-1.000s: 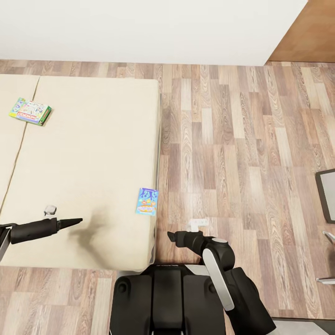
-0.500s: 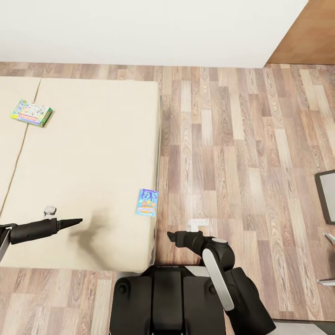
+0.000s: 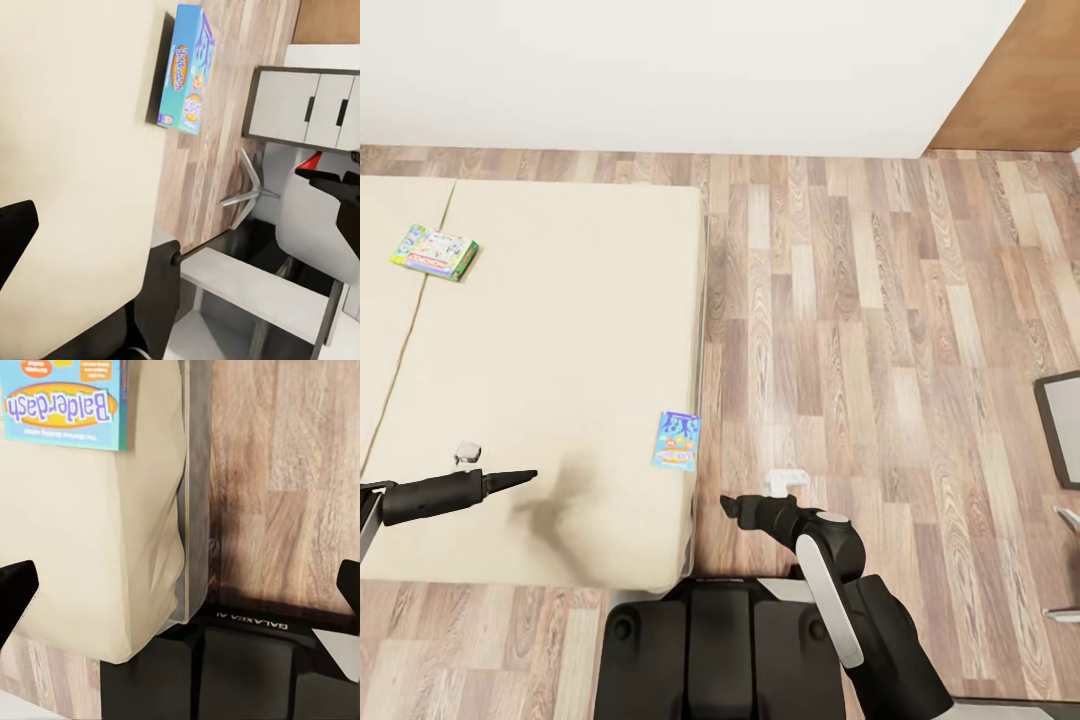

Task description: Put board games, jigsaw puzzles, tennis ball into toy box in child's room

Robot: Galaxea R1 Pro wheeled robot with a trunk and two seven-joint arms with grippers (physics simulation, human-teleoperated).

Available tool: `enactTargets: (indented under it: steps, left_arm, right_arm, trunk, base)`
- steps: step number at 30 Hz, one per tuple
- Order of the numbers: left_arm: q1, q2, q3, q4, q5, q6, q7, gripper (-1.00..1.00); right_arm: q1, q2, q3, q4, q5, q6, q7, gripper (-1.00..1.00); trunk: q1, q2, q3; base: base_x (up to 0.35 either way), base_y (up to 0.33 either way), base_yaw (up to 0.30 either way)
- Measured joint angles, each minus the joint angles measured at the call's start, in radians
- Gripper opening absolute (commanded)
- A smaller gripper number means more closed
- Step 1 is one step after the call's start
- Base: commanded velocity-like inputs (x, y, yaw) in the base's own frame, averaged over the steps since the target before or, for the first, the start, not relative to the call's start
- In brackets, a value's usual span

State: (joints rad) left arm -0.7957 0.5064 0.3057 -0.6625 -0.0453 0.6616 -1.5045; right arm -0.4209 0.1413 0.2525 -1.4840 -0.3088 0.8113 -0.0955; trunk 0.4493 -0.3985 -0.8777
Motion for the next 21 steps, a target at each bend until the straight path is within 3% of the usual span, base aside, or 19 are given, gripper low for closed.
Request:
enactTargets:
  steps: [16,21]
  left_arm:
    - [0.0,-0.001,0.0,0.0,-0.001,0.01,0.006,1.0]
    - [0.0,-0.002,0.0,0.0,-0.002,0.01,0.008,1.0]
  right_arm:
    - [0.0,0.0,-0.002,0.007,0.0,-0.015,0.0,1.0]
    - [0.001,0.0,-0.023,0.013,0.0,-0.027,0.001,1.0]
  trunk:
    - [0.0,0.0,0.027]
    - [0.0,0.0,0.035]
  base:
    - [0.0,0.0,0.0]
    - [0.0,0.0,0.0]
